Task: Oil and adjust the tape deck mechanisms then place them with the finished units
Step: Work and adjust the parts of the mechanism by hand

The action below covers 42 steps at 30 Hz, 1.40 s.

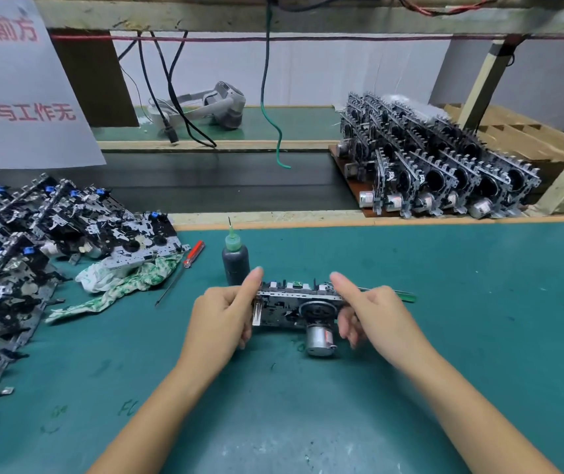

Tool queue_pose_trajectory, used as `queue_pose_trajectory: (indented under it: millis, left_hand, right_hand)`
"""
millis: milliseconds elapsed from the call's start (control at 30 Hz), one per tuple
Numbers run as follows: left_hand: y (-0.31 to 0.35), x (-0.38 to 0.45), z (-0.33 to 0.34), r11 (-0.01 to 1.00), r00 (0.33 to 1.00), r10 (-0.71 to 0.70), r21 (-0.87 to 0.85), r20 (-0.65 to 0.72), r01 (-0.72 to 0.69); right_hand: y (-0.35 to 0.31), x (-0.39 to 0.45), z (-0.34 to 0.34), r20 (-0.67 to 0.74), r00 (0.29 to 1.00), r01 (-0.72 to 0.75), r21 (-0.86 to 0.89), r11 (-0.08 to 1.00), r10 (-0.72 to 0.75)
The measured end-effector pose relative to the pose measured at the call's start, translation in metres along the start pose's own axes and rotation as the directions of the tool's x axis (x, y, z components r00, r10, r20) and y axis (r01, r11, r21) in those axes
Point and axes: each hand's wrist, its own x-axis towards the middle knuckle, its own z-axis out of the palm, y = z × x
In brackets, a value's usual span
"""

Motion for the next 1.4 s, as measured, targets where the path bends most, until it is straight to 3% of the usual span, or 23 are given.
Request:
queue_pose_trajectory:
  millis: [200,333,433,500,567,633,700,767,833,1033,1400]
  left_hand:
    - [-0.001,0.004,0.004,0.998,0.999,-0.051,0.038,-0.014,0.051]
    - [0.005,-0.003,0.0,0.936,0.994,0.012,0.35,-0.108,0.026]
    - [0.012,-0.009,-0.003,0.815,0.956,0.21,0.576,-0.205,-0.056]
    - [0.02,-0.013,-0.005,0.72,0.905,0.364,0.683,-0.218,-0.125]
    - [0.028,-0.01,-0.006,0.655,0.838,0.505,0.724,-0.206,-0.217]
    - [0.034,0.001,-0.003,0.654,0.793,0.6,0.635,-0.104,-0.411]
    - [0.042,0.013,0.001,0.727,0.816,0.574,0.415,0.071,-0.547]
    - [0.048,0.02,0.007,0.797,0.83,0.496,0.246,0.254,-0.551]
    - [0.047,0.024,0.014,0.832,0.826,0.448,0.177,0.343,-0.525]
    - [0.042,0.027,0.016,0.831,0.824,0.452,0.174,0.343,-0.528]
    - [0.044,0.026,0.016,0.833,0.818,0.44,0.172,0.371,-0.526]
  right_hand:
    - [-0.003,0.007,-0.006,0.055,0.998,-0.021,-0.02,1.0,0.022]
    - [-0.002,0.003,-0.008,0.063,0.998,0.037,-0.205,0.978,-0.025]
    - [0.005,0.005,-0.021,-0.057,0.99,0.101,-0.372,0.923,-0.132]
    - [0.01,0.005,-0.028,-0.051,0.979,0.176,-0.266,0.948,-0.196]
    - [0.012,0.003,-0.025,0.089,0.972,0.228,-0.131,0.965,-0.218]
    - [0.014,0.006,-0.017,0.149,0.955,0.274,-0.107,0.956,-0.257]
    - [0.013,0.009,-0.01,0.109,0.952,0.294,-0.052,0.954,-0.288]
    - [0.013,0.01,-0.006,0.063,0.957,0.284,0.017,0.959,-0.284]
    - [0.016,0.009,-0.004,0.043,0.958,0.28,0.062,0.958,-0.283]
    - [0.015,0.007,0.001,0.046,0.965,0.249,0.155,0.956,-0.258]
    - [0.017,0.01,-0.001,0.06,0.953,0.283,0.169,0.944,-0.296]
